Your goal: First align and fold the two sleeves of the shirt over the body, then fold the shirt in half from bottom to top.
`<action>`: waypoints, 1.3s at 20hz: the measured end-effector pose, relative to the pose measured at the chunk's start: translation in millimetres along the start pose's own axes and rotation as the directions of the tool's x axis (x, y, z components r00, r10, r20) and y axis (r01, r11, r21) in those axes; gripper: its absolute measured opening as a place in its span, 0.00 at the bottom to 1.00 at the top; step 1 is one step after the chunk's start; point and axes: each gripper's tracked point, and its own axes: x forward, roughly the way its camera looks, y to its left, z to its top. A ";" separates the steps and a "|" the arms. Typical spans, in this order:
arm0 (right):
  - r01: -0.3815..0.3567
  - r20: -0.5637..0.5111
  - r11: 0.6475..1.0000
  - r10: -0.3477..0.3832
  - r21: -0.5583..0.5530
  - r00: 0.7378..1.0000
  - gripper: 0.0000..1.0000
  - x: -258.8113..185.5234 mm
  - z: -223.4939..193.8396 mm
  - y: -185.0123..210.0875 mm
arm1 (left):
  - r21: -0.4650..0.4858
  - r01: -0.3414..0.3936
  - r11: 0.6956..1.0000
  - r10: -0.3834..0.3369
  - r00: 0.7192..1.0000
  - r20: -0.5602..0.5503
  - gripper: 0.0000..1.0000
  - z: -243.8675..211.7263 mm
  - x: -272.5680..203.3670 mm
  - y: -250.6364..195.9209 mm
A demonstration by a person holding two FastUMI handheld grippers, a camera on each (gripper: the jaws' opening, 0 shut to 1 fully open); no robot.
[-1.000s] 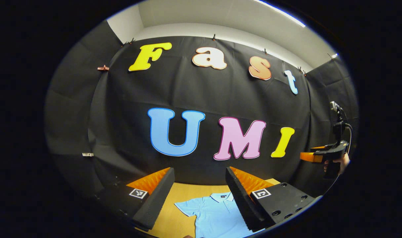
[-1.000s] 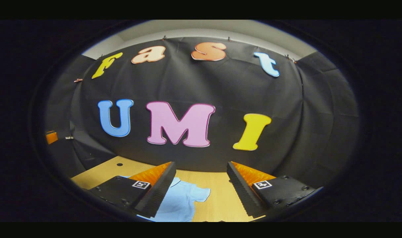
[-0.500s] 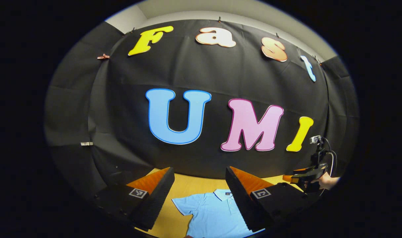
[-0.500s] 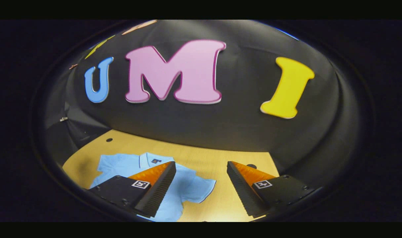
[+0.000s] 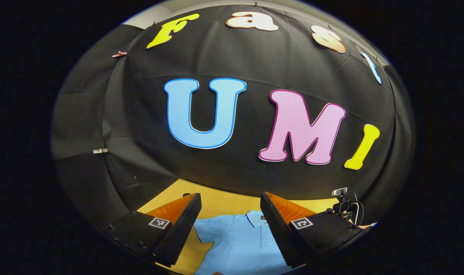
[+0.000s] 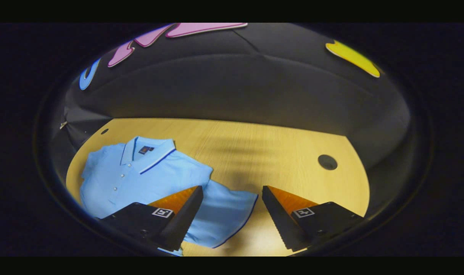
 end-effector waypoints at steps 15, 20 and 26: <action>-0.071 0.099 0.990 0.059 0.124 0.993 0.07 -36.4 36.5 39.5 | 0.000 -0.028 1.000 0.028 1.000 0.009 0.99 -8.2 -17.3 25.3; -0.153 0.062 0.982 0.147 0.110 0.987 0.07 -42.6 15.2 115.7 | -0.040 0.006 0.999 -0.009 0.998 -0.056 0.99 -36.8 -12.1 43.1; -0.118 0.014 0.988 0.117 0.100 0.993 0.67 -45.5 -22.9 131.1 | -0.038 0.024 0.999 -0.030 0.989 -0.148 0.99 -78.8 24.3 84.4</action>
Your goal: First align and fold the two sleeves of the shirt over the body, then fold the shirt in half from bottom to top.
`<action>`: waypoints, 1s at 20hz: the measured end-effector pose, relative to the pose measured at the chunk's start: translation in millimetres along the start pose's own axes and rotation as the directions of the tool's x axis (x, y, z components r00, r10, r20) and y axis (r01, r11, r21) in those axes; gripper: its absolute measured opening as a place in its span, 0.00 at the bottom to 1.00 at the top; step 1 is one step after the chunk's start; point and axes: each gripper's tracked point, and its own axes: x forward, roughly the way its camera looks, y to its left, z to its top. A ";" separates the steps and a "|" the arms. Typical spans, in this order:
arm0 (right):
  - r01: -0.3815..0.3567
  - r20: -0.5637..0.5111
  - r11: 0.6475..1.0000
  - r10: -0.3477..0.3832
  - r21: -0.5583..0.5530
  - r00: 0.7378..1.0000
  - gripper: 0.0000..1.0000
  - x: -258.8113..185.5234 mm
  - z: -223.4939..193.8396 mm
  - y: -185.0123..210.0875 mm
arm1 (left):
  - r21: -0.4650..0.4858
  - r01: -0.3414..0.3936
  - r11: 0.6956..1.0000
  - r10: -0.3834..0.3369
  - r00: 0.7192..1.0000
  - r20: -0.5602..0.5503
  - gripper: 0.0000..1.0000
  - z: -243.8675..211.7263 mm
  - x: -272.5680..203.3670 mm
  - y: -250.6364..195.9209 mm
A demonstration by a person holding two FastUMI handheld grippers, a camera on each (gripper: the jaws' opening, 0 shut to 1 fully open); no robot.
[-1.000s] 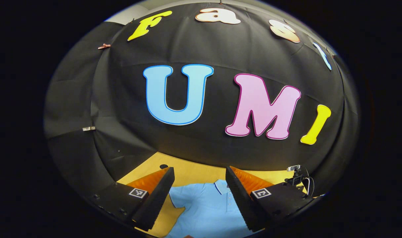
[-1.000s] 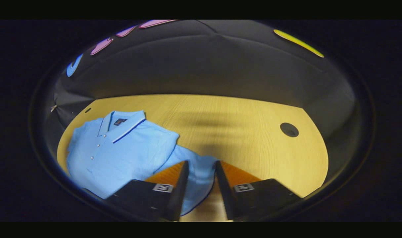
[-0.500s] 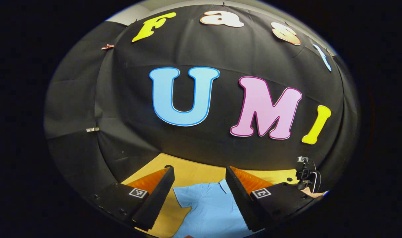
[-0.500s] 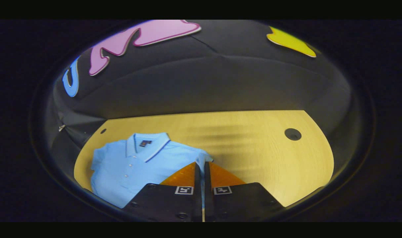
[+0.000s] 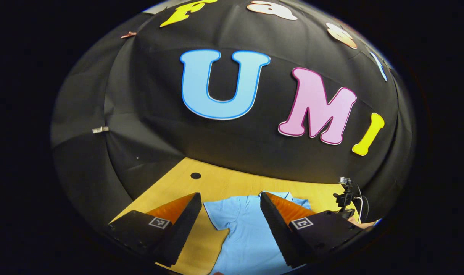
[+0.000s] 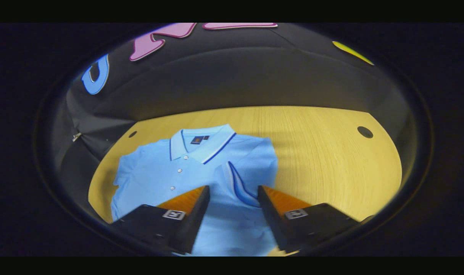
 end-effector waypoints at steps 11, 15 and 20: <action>0.046 0.175 0.993 -0.026 -0.110 0.984 0.92 -132.8 41.5 -15.4 | 0.149 0.015 0.989 0.022 0.968 -0.249 0.99 -91.2 182.0 35.9; 0.089 0.167 0.988 -0.068 -0.122 0.984 0.98 -149.3 32.0 -37.3 | 0.178 -0.005 0.984 0.070 0.930 -0.360 1.00 -134.6 245.9 56.0; 0.114 0.143 0.992 -0.105 -0.055 0.984 0.98 -150.4 25.9 -60.7 | 0.205 -0.006 0.979 0.104 0.875 -0.473 0.99 -181.8 273.2 67.1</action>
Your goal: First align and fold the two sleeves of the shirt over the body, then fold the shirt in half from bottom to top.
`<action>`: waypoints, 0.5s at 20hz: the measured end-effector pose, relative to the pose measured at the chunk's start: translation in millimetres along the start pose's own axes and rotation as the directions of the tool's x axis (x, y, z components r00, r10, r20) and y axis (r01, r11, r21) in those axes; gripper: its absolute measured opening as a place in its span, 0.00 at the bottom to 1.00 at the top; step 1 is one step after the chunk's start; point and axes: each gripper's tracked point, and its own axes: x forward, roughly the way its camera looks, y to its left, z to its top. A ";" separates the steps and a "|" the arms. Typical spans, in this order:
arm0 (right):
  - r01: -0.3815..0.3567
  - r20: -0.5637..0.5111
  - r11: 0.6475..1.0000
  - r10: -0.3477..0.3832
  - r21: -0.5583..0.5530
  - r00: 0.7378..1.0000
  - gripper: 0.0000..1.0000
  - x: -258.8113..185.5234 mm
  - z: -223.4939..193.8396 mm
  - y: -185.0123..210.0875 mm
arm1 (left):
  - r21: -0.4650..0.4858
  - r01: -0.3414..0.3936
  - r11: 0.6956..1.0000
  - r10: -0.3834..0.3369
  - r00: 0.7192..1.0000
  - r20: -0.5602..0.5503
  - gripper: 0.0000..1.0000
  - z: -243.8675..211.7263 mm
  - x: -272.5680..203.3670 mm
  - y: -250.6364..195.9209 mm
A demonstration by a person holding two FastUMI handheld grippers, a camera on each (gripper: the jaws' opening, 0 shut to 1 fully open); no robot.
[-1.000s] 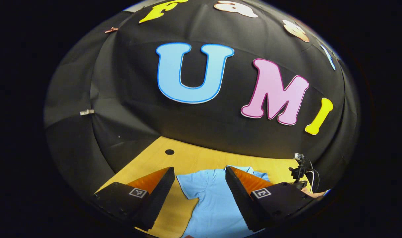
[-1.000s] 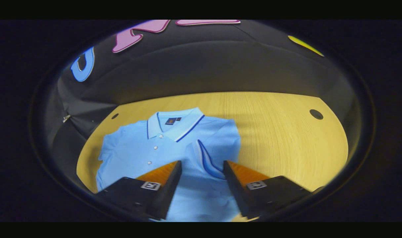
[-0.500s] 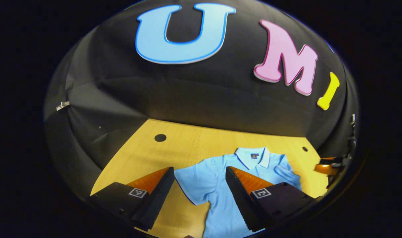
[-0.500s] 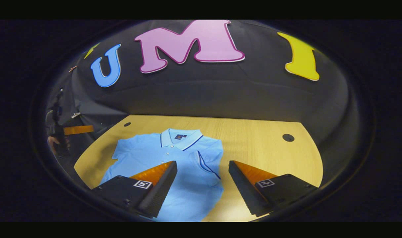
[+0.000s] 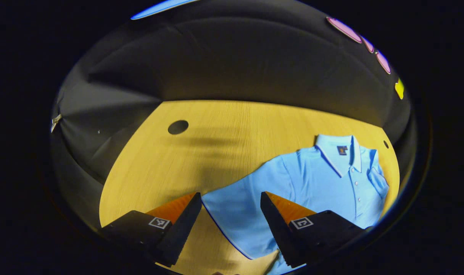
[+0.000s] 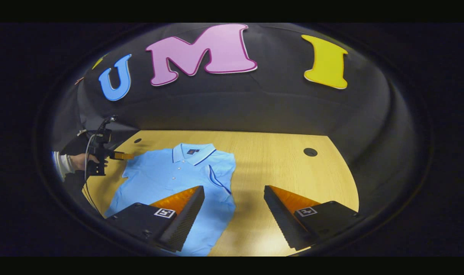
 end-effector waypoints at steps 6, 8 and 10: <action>-0.016 -0.004 0.996 0.016 0.090 1.000 0.98 10.3 8.5 -1.0 | 0.049 0.090 0.995 -0.087 0.994 -0.062 0.43 -11.0 3.5 -24.3; -0.022 0.001 0.995 0.022 0.099 1.000 0.98 11.2 9.4 -0.3 | 0.043 0.114 0.993 -0.111 0.992 -0.063 0.07 -9.3 6.0 -37.1; -0.020 0.007 0.996 0.020 0.092 1.000 0.98 9.4 10.8 -0.4 | 0.025 0.179 0.984 -0.177 0.983 -0.044 0.06 1.1 -6.3 -49.8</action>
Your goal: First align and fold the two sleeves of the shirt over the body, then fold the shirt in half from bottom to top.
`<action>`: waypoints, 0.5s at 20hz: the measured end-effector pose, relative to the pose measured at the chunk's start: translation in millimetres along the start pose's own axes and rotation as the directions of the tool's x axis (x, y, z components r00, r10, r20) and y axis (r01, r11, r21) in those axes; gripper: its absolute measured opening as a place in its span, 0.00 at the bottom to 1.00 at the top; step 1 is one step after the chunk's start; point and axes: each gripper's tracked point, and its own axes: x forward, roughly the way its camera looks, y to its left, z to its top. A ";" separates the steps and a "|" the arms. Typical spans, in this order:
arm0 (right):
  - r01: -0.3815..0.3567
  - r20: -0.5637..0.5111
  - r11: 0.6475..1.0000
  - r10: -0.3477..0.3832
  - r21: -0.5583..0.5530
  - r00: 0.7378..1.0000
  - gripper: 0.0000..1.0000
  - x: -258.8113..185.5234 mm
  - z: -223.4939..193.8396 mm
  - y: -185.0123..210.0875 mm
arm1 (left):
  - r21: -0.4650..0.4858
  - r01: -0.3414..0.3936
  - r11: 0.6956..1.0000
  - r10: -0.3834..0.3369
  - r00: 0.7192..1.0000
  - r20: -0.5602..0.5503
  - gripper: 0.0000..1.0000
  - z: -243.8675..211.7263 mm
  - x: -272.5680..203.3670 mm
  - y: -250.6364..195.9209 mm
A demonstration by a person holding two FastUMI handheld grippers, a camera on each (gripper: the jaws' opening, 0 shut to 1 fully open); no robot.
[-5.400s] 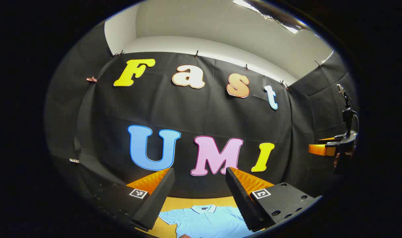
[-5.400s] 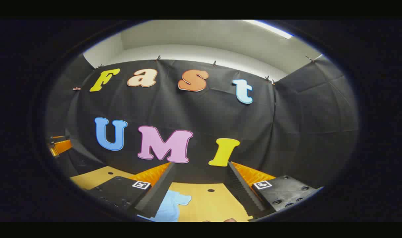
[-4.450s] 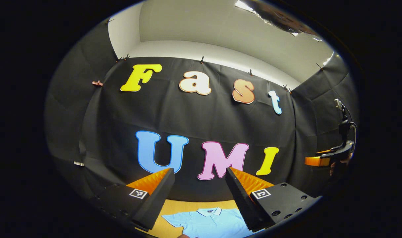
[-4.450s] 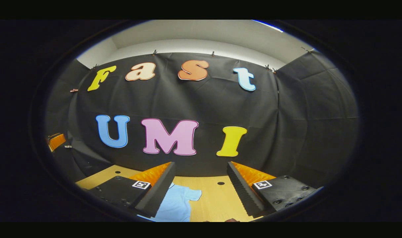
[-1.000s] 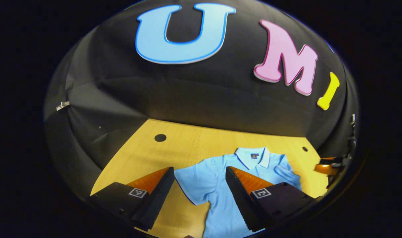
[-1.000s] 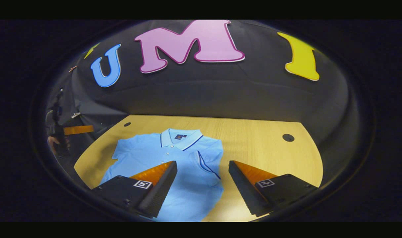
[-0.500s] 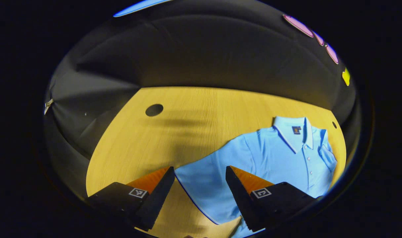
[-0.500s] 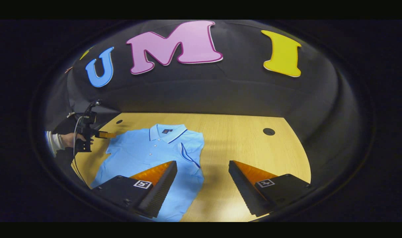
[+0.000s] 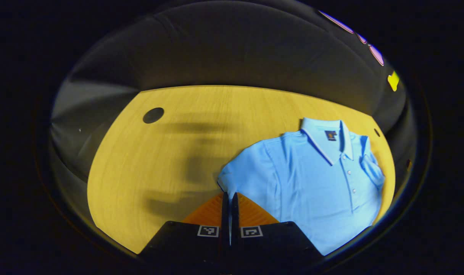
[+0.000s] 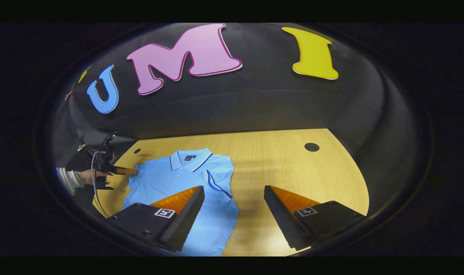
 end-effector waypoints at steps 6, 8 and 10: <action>0.001 0.021 1.000 -0.001 0.014 1.000 0.98 -5.7 6.6 1.5 | 0.170 0.217 0.961 -0.233 0.969 0.083 0.06 43.5 -49.8 -91.4; -0.006 0.026 1.000 0.006 0.013 1.000 0.98 -9.9 7.0 5.4 | 0.184 0.260 0.948 -0.269 0.963 0.023 0.06 25.9 -44.3 -117.5; -0.005 0.026 1.000 0.005 -0.003 1.000 0.98 -11.2 4.8 6.7 | 0.187 0.263 0.946 -0.263 0.964 -0.028 0.09 7.1 -28.6 -128.5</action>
